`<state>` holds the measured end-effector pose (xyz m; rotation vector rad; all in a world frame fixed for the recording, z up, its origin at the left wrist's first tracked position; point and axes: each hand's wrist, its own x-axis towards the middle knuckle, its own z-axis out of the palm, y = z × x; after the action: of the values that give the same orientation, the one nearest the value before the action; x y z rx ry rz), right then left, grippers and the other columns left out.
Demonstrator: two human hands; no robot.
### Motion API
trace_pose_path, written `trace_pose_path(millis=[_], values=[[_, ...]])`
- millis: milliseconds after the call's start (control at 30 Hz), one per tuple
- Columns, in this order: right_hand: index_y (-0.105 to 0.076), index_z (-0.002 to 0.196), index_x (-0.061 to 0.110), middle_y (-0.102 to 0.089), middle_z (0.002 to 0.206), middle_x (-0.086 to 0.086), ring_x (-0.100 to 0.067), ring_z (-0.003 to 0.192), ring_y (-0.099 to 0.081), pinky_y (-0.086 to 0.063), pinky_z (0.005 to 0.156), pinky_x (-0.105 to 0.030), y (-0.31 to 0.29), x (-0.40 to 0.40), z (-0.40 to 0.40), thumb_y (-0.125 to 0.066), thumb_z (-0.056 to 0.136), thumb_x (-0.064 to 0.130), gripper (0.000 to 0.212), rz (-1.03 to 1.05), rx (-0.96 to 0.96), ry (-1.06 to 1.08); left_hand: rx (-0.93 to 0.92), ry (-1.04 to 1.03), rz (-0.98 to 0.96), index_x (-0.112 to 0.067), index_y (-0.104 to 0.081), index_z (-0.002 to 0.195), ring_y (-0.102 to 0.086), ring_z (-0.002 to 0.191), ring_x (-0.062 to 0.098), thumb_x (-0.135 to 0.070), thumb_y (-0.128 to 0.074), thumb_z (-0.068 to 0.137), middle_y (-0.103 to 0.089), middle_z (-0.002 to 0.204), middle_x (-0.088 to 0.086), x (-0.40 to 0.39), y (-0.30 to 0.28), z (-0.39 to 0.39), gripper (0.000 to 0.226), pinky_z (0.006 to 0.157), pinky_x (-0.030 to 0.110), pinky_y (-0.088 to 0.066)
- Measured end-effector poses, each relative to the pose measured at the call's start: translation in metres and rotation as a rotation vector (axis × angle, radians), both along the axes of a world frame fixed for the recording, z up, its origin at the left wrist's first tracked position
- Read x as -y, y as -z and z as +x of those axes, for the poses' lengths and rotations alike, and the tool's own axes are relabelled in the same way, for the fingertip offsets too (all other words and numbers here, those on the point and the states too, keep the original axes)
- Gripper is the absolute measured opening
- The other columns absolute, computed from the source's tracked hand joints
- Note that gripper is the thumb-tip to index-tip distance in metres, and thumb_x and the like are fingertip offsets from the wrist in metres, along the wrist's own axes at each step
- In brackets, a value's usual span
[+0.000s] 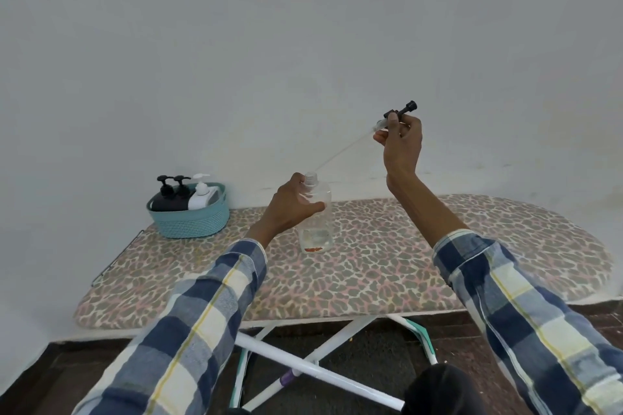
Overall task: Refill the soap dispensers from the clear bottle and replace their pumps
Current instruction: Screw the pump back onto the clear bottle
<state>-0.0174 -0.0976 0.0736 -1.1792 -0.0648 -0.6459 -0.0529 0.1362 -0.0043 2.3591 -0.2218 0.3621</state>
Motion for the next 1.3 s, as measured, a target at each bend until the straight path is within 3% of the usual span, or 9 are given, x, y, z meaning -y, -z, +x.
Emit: trace_pose_path(millis=[133,300,433,567,667,800,933,1100,1300], values=[[-0.057,0.121,0.008,-0.074,0.106,-0.01,-0.006,0.066,-0.069,-0.064,0.086,-0.038,-0.003,-0.01,-0.004,-0.055,0.112,0.027,0.022,-0.129,0.026,0.032,-0.044,0.029,-0.029,-0.023,-0.05,0.131,-0.071,0.113,0.023,-0.052,-0.088,0.086,-0.068,0.13,0.002,-0.003,0.003,0.001,0.066,0.1,0.046,-0.059],[-0.058,0.126,0.005,-0.075,0.11,-0.012,-0.012,0.075,-0.07,-0.062,0.08,-0.032,-0.007,-0.015,-0.009,-0.055,0.112,0.029,0.028,-0.31,0.128,0.024,-0.044,-0.056,-0.012,-0.022,-0.052,0.126,-0.068,0.11,0.021,-0.081,-0.08,0.076,-0.068,0.125,-0.002,0.002,0.0,0.003,0.082,0.092,0.042,-0.057],[-0.063,0.122,0.013,-0.077,0.106,0.005,-0.012,0.088,-0.072,-0.061,0.078,-0.027,-0.015,-0.026,-0.009,-0.06,0.109,0.027,0.019,-0.514,0.198,-0.045,-0.033,-0.082,0.061,-0.02,-0.05,0.118,-0.064,0.094,0.02,-0.078,-0.079,0.08,-0.068,0.112,0.004,0.008,-0.003,0.008,0.075,0.076,0.038,-0.053],[-0.064,0.117,0.02,-0.077,0.105,0.012,-0.003,0.095,-0.07,-0.058,0.088,-0.03,-0.004,-0.046,-0.006,-0.064,0.107,0.022,0.01,-0.776,0.183,-0.185,-0.051,-0.074,0.158,-0.02,-0.056,0.117,-0.067,0.1,0.024,-0.076,-0.078,0.082,-0.071,0.114,0.002,0.014,-0.01,0.012,0.07,0.086,0.041,-0.057],[-0.065,0.113,0.023,-0.074,0.1,0.018,0.004,0.093,-0.068,-0.053,0.088,-0.025,0.022,-0.058,-0.004,-0.067,0.105,0.021,0.009,-0.86,0.105,-0.258,-0.058,-0.07,0.213,-0.022,-0.064,0.108,-0.071,0.097,0.023,-0.074,-0.076,0.085,-0.076,0.11,0.003,0.015,-0.012,0.019,0.058,0.082,0.038,-0.056],[-0.067,0.115,0.022,-0.073,0.1,0.017,0.005,0.096,-0.069,-0.048,0.086,-0.011,0.056,-0.068,-0.007,-0.069,0.103,0.018,0.013,-0.894,0.021,-0.333,-0.034,-0.086,0.137,-0.026,-0.072,0.131,-0.073,0.116,0.021,-0.065,-0.08,0.085,-0.078,0.129,0.001,0.007,-0.009,0.02,0.061,0.088,0.034,-0.057],[-0.068,0.119,0.015,-0.074,0.102,0.013,0.009,0.095,-0.069,-0.046,0.082,-0.003,0.057,-0.072,-0.004,-0.071,0.102,0.016,0.017,-0.881,0.001,-0.332,-0.038,-0.1,0.121,-0.025,-0.07,0.135,-0.071,0.121,0.023,-0.062,-0.08,0.086,-0.076,0.134,0.002,0.004,-0.007,0.026,0.062,0.091,0.034,-0.056],[-0.07,0.121,0.012,-0.075,0.11,0.003,-0.021,0.103,-0.073,-0.055,0.096,-0.037,0.04,-0.071,0.003,-0.072,0.101,0.016,0.02,-1.031,-0.006,-0.327,-0.073,-0.08,0.097,-0.02,-0.07,0.135,-0.072,0.12,0.025,-0.061,-0.079,0.089,-0.076,0.132,0.004,0.003,-0.007,0.035,0.063,0.098,0.04,-0.059],[-0.074,0.121,0.013,-0.077,0.117,-0.001,-0.025,0.105,-0.072,-0.054,0.106,-0.049,0.027,-0.068,0.012,-0.067,0.102,0.011,0.02,-1.182,-0.022,-0.36,-0.095,-0.053,0.04,-0.019,-0.072,0.132,-0.072,0.118,0.026,-0.061,-0.081,0.089,-0.077,0.129,0.004,0.001,-0.006,0.038,0.061,0.103,0.047,-0.058]])
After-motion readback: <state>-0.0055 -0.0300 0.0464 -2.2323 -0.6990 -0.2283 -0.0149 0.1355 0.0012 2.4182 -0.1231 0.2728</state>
